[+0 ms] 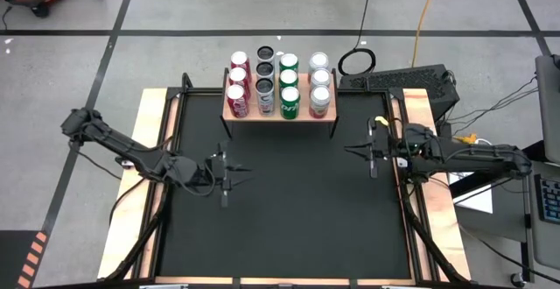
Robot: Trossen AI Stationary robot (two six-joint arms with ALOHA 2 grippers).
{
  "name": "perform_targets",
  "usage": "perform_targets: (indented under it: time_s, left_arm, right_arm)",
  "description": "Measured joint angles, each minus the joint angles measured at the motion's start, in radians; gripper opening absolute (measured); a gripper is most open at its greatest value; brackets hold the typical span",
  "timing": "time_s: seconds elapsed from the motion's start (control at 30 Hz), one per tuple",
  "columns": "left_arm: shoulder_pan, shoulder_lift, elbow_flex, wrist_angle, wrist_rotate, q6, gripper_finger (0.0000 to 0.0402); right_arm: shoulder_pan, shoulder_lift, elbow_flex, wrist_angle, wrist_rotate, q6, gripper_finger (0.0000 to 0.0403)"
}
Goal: Place canned beverage on shelf
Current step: Return to Home Position
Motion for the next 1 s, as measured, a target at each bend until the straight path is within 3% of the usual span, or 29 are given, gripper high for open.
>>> perform_targets:
  time_s: [0.13, 0.4, 0.63, 0.9, 1.0]
  left_arm:
    - [0.017, -0.022, -0.084, 0.074, 0.040, 0.000, 0.0073]
    - [0.035, -0.031, -0.235, 0.271, 0.098, 0.011, 0.0042]
    - [0.034, -0.031, -0.340, 0.416, 0.102, -0.010, 0.0040]
    - [0.034, -0.031, -0.474, 0.629, 0.192, -0.001, 0.0040]
    - [0.034, -0.031, -0.506, 0.676, 0.191, -0.002, 0.0040]
  right_arm:
    - [0.000, 0.000, -0.013, 0.002, -0.078, 0.008, 0.0000]
    - [0.004, -0.003, -0.069, 0.026, -0.074, 0.075, 0.0000]
    - [0.005, -0.026, -0.189, 0.137, -0.070, 0.153, 0.0000]
    - [0.049, -0.051, -0.273, 0.182, -0.067, 0.116, 0.0000]
    - [0.065, -0.059, -0.285, 0.183, -0.022, 0.115, 0.0000]
